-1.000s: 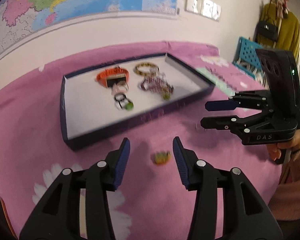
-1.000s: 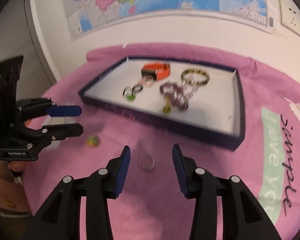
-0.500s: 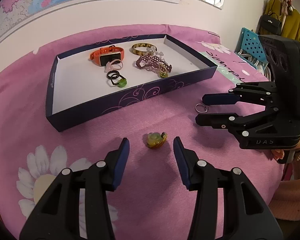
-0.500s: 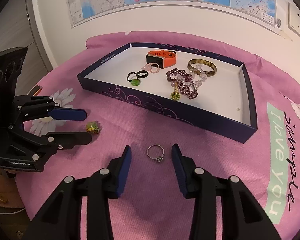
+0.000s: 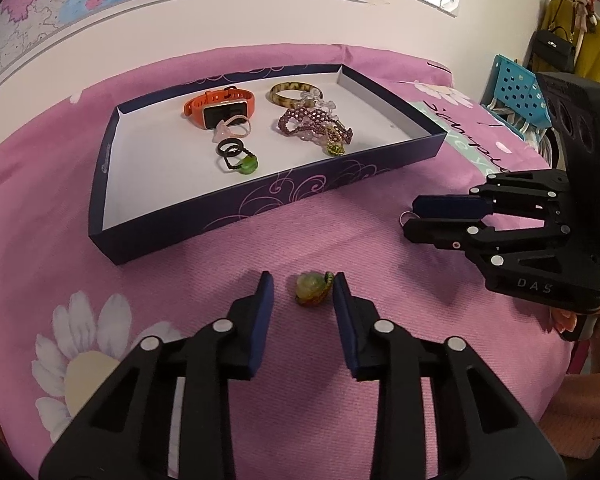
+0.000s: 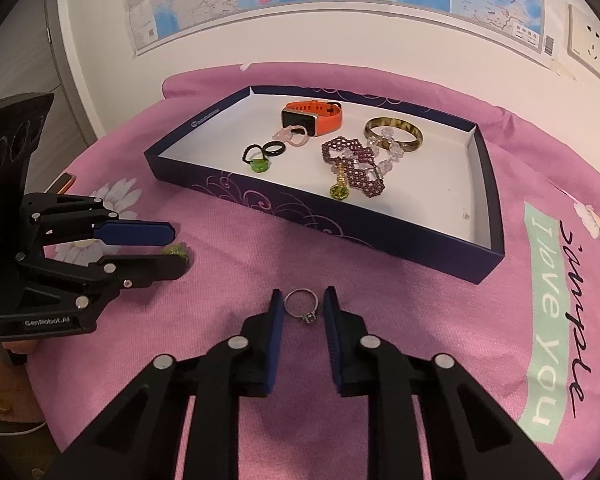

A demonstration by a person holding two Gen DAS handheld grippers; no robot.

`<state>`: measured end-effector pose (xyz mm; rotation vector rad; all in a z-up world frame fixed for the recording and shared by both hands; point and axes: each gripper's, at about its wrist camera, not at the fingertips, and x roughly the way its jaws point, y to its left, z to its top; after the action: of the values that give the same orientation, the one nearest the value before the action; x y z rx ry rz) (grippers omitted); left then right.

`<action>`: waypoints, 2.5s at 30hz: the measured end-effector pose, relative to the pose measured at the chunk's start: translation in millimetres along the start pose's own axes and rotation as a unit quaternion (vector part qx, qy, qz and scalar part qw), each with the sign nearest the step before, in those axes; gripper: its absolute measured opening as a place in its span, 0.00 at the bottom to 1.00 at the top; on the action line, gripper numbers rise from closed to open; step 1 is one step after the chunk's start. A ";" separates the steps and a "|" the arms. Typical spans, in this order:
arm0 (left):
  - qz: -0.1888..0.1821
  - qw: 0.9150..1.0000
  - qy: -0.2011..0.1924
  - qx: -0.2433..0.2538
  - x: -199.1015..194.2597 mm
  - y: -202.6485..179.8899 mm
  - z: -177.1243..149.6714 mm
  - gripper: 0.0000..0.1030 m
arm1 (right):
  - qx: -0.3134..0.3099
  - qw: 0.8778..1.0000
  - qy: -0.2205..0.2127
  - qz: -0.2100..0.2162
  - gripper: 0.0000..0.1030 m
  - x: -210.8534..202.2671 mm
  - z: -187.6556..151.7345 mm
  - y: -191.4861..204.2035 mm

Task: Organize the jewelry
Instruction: 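Move the left tool to the yellow-green charm while the right tool moves to the silver ring, then grasp the yellow-green charm with the left tool while the right tool grasps the silver ring, then carry the charm with the left tool while the right tool carries the silver ring into the box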

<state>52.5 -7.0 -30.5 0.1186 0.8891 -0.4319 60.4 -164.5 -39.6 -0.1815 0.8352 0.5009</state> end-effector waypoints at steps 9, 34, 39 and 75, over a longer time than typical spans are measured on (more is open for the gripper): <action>-0.003 1.000 -0.002 -0.006 -0.8 -1.8 -1.8 0.17 | 0.007 1.000 -0.003 0.001 0.16 -1.7 -0.1 0.7; -0.011 0.999 -0.028 -0.021 -19.7 1.8 5.9 0.17 | 0.049 0.998 -0.037 0.026 0.16 -17.4 2.9 -10.5; -0.012 0.999 -0.032 -0.021 -22.2 1.7 7.0 0.17 | 0.052 0.997 -0.042 0.030 0.16 -20.0 4.3 -11.4; -0.007 0.998 -0.056 -0.020 -30.3 4.8 26.6 0.17 | 0.036 0.997 -0.067 0.029 0.16 -31.7 24.6 -7.8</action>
<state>57.0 -0.5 9.3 0.0519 0.7870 -0.4291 62.7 -174.0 0.1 -0.0557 0.7269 0.5314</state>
